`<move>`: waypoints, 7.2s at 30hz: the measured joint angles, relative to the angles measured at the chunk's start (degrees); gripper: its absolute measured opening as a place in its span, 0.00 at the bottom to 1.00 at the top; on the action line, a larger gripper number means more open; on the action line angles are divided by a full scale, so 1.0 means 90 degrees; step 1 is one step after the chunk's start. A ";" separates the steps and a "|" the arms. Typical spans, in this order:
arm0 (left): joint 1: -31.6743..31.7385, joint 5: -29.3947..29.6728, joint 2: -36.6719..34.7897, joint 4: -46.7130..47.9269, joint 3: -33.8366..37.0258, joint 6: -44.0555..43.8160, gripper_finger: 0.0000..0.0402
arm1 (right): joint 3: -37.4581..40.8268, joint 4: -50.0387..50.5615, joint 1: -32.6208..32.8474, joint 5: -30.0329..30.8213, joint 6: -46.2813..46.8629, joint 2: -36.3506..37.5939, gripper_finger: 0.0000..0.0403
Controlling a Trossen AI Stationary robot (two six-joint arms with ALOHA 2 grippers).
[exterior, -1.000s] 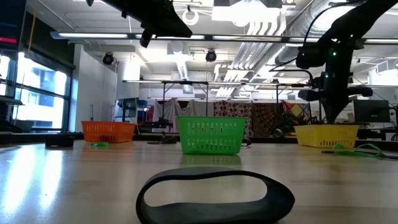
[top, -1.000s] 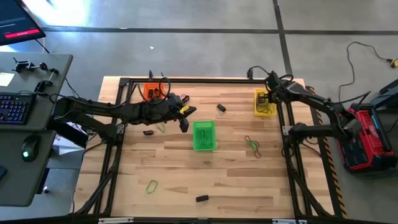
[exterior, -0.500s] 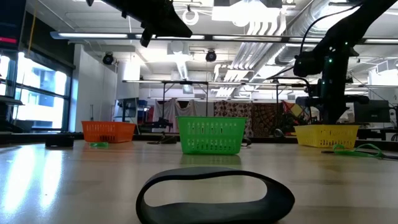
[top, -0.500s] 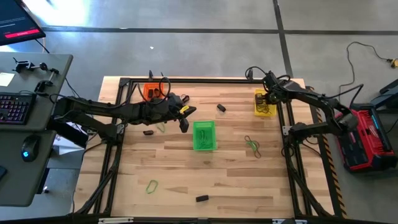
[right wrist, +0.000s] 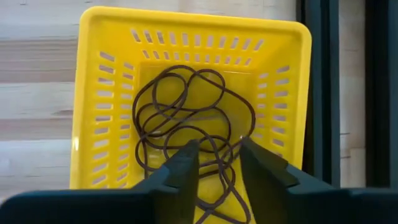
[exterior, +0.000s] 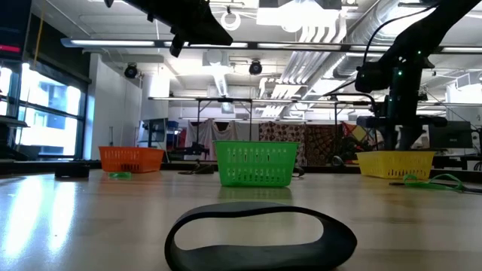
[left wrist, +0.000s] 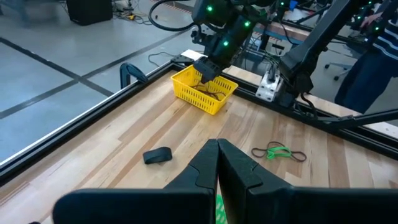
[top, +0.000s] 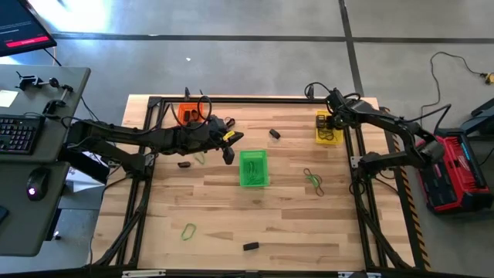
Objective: Sort rubber bands into baskets
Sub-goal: Put the purple rubber band into the yellow bin, then put the black rubber band into the orange bin
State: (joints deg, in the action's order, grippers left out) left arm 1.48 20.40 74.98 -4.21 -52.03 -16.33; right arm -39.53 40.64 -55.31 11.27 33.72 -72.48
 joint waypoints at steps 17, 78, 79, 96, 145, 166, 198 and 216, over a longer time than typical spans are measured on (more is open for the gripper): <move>0.0000 -0.0009 0.0000 -0.0056 0.0000 -0.0252 0.00 | -0.0874 0.1031 0.0260 -0.0421 -0.0962 0.0576 0.28; 0.0923 -0.1836 0.0005 -0.0353 0.0000 -0.0011 0.00 | -0.0933 -0.4167 0.3427 -0.0874 -0.2302 -0.2959 0.05; 0.0923 -0.1836 0.0005 -0.0331 0.0000 -0.0018 0.00 | -0.0933 -0.4170 0.3427 -0.0874 -0.2290 -0.2959 0.03; 0.0997 -0.1374 0.0005 0.0913 0.0000 -0.0676 0.00 | -0.0933 -0.4299 0.3449 -0.1436 -0.1754 -0.2833 0.01; 0.0100 -0.2006 0.0299 0.7729 -0.0701 0.0240 0.12 | -0.0935 -0.4113 0.3871 -0.2422 -0.2706 0.0230 0.00; 0.1403 -0.2243 0.0379 0.7021 0.0933 0.1357 0.44 | -0.0935 -0.4117 0.4277 -0.1991 -0.2735 0.0227 0.00; 0.1641 -0.2368 0.1379 0.6865 0.0186 0.1596 0.03 | -0.0935 -0.4112 0.4277 -0.1914 -0.2584 0.0227 0.00; 0.4272 -0.2365 0.1047 0.7934 -0.2180 0.0329 0.00 | -0.0935 -0.4061 0.4277 -0.1911 -0.2461 0.0225 0.00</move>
State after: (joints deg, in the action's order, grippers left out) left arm 39.93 -0.89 84.40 67.20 -71.65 -13.37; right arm -47.94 4.09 -16.82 -5.93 11.56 -70.46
